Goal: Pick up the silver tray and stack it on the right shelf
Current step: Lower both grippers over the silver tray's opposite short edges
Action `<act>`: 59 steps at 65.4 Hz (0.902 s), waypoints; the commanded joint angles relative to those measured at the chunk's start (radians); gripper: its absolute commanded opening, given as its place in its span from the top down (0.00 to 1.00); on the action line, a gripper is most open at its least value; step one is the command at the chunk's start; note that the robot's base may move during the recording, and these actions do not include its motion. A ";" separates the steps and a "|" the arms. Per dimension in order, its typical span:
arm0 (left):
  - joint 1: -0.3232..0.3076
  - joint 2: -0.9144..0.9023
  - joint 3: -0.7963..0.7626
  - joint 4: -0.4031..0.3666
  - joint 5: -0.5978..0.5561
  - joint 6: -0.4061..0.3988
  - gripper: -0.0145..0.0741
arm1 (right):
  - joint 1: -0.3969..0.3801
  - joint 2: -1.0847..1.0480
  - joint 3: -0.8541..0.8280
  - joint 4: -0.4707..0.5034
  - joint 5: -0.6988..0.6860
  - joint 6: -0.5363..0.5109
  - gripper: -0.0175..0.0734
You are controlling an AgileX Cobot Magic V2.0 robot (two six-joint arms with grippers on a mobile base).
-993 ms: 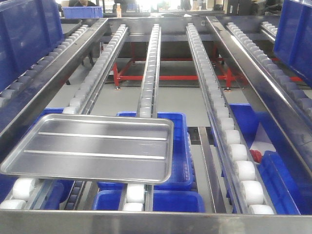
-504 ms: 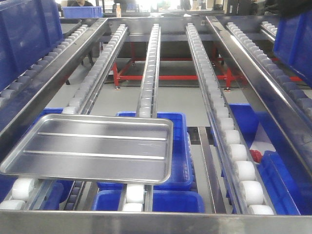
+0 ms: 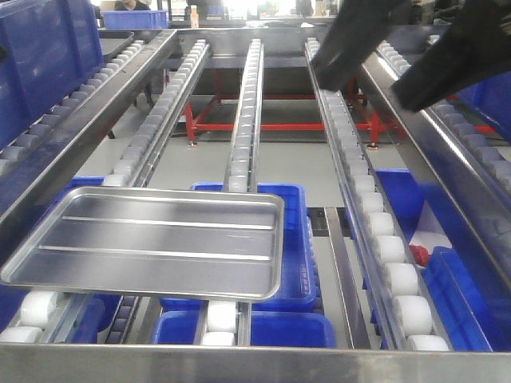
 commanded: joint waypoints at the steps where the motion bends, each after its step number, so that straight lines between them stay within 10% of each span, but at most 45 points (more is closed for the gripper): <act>1: -0.051 0.034 -0.059 0.093 -0.019 -0.116 0.36 | 0.008 0.053 -0.073 0.015 -0.023 0.040 0.21; 24: -0.221 0.301 -0.149 0.391 -0.020 -0.511 0.42 | 0.031 0.281 -0.161 0.000 -0.019 0.154 0.21; 59: -0.221 0.454 -0.164 0.474 -0.116 -0.605 0.47 | 0.031 0.476 -0.285 -0.109 0.006 0.260 0.21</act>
